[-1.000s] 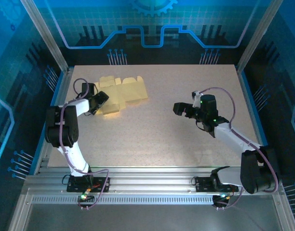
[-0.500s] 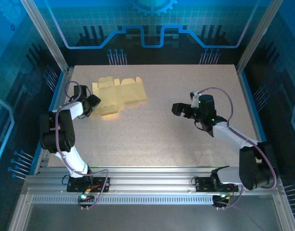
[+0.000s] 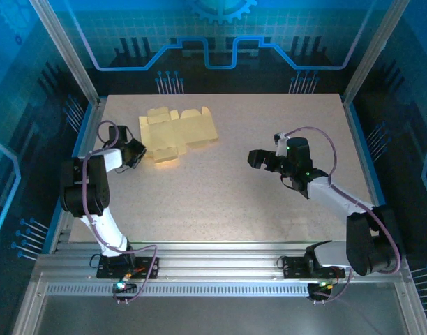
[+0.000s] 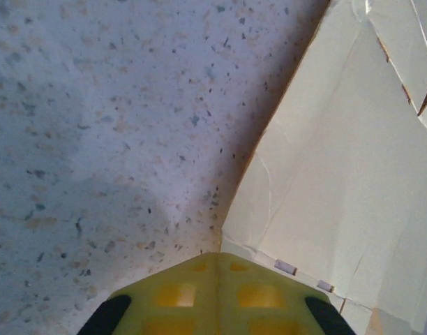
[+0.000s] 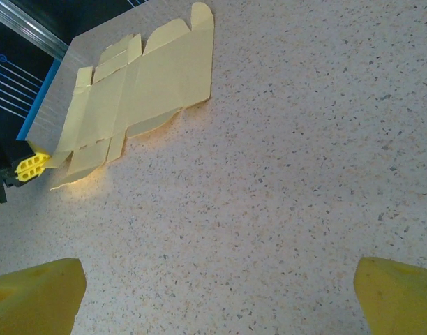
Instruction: Fold the paper box
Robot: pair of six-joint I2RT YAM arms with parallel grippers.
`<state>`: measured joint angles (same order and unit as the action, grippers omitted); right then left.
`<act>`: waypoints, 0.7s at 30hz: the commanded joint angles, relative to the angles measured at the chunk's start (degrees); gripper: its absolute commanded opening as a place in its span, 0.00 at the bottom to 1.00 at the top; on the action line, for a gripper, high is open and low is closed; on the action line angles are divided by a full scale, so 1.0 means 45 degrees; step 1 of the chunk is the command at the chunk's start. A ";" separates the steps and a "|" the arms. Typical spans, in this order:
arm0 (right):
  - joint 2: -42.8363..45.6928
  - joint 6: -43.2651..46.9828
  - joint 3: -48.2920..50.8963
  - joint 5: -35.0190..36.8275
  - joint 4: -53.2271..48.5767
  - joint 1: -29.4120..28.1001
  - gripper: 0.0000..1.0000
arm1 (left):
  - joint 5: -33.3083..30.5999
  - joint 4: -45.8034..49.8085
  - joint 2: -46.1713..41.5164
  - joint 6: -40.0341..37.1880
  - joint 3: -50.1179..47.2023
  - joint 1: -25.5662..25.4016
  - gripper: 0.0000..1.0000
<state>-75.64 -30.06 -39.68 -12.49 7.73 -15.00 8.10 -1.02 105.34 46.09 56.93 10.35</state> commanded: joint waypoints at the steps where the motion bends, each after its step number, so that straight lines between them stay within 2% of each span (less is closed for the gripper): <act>1: 0.0075 -0.0106 -0.0126 -0.0090 0.0094 -0.0162 1.00 | 0.0925 -0.0597 0.0060 0.0305 -0.0551 -0.0005 0.00; 15: -0.1025 -0.0336 -0.0575 -0.0400 0.0450 -0.0547 1.00 | 0.1341 -0.0571 -0.1913 -0.0283 -0.2432 -0.1374 0.00; 19: -0.1835 -0.0567 -0.0919 -0.0591 0.0736 -0.0892 1.00 | 0.0881 -0.1096 -0.2501 0.1049 -0.3146 -0.2399 0.00; 21: -0.2323 -0.0800 -0.1144 -0.0623 0.0906 -0.1136 1.00 | 0.0609 -0.1801 -0.2494 0.1978 -0.3396 -0.3306 0.00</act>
<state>-83.74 -31.90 -42.59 -13.96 9.69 -18.33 11.86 -6.20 95.26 49.47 43.24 -0.71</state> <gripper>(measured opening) 0.998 0.042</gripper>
